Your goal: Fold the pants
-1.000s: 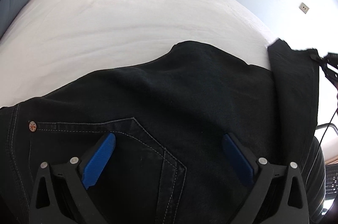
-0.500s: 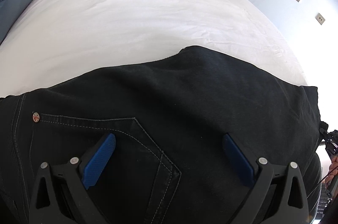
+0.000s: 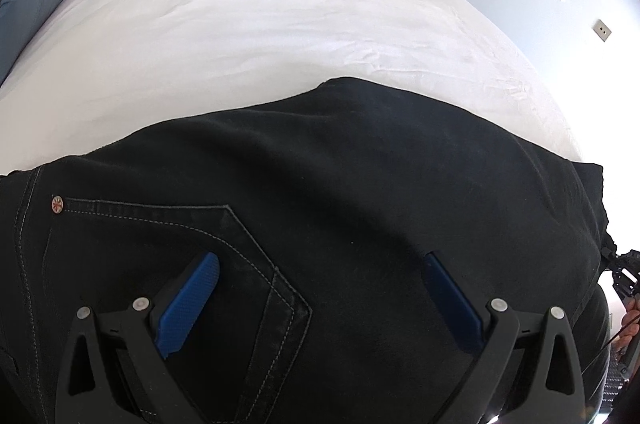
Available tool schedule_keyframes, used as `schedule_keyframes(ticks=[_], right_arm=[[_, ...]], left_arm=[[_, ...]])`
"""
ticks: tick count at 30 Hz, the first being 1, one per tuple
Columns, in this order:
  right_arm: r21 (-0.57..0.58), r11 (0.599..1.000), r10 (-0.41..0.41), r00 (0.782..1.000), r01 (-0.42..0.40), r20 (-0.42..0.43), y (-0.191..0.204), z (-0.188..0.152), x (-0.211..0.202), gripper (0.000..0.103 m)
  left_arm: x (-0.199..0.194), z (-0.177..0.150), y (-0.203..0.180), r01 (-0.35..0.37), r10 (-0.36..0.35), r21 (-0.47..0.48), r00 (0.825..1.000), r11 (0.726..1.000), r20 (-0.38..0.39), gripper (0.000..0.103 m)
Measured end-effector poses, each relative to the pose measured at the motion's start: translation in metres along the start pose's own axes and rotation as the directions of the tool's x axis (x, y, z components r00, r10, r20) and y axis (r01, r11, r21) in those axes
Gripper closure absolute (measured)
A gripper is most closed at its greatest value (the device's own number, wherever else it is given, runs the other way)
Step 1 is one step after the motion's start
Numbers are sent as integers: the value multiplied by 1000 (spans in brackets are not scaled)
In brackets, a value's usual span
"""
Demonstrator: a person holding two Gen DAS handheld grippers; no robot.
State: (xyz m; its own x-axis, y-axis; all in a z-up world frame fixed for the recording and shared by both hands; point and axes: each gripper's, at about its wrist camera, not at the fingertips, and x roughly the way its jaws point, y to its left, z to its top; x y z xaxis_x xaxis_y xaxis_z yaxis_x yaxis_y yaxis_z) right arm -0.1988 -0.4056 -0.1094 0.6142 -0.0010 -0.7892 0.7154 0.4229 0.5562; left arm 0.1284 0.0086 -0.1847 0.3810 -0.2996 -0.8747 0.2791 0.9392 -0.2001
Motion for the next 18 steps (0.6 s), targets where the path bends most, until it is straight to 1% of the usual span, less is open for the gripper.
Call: schedule_keyframes(ticks=[2,3,4,5,7,8,10,11,12,13,14,15,16,17,18], right_arm=[[16,1000,5,1000,-5,-16,-4,6,-5,94],[10,1000,-7,1000,7,1,-5,9,-12,91],[-9,999,-48,998,48,32,-5,12,-19,88],[-23,996,-86,994,88,64,-7,16,-27,88],[-31,986,-158,979,163,131,-8,24,-44,88],[-32,985,-164,974,172,158,-6,27,-53,87],[-94,988,-107,977,126,185,14,29,-63,87],[-145,986,-58,984,83,169,29,26,-62,87],[-194,981,19,992,5,123,47,20,-55,87],[-223,971,102,993,-87,54,65,14,-48,87],[-237,955,179,983,-180,-27,79,6,-34,88],[-243,939,224,969,-242,-101,91,-3,-17,87],[-246,934,228,962,-259,-149,98,-10,-2,87],[-254,932,212,958,-258,-194,102,-17,15,87],[-257,938,174,956,-234,-235,101,-23,32,87]], left_arm=[[1,0,-2,3,-3,0,1000,1000,0,0],[1,0,-3,9,-9,-5,1000,1000,1,0],[3,5,-1,13,-13,-11,1000,1000,2,0],[2,1,4,19,-19,-17,1000,1000,4,0],[0,-2,3,28,-27,-25,1000,999,7,0],[-2,-4,7,36,-36,-27,999,999,11,0],[-6,-5,2,64,-63,-29,998,998,28,0],[-7,-5,-2,79,-78,-25,996,997,39,0],[-8,-5,-8,89,-89,-16,995,996,48,0],[-8,-6,-14,95,-95,-3,994,995,56,0],[-7,-7,-19,96,-96,9,994,995,60,0],[-3,-8,-23,94,-95,17,994,995,51,0],[-2,-10,-25,93,-94,20,995,995,41,0],[1,-13,-25,90,-91,21,995,996,35,0],[-5,-20,-28,87,-88,28,996,996,33,1]])
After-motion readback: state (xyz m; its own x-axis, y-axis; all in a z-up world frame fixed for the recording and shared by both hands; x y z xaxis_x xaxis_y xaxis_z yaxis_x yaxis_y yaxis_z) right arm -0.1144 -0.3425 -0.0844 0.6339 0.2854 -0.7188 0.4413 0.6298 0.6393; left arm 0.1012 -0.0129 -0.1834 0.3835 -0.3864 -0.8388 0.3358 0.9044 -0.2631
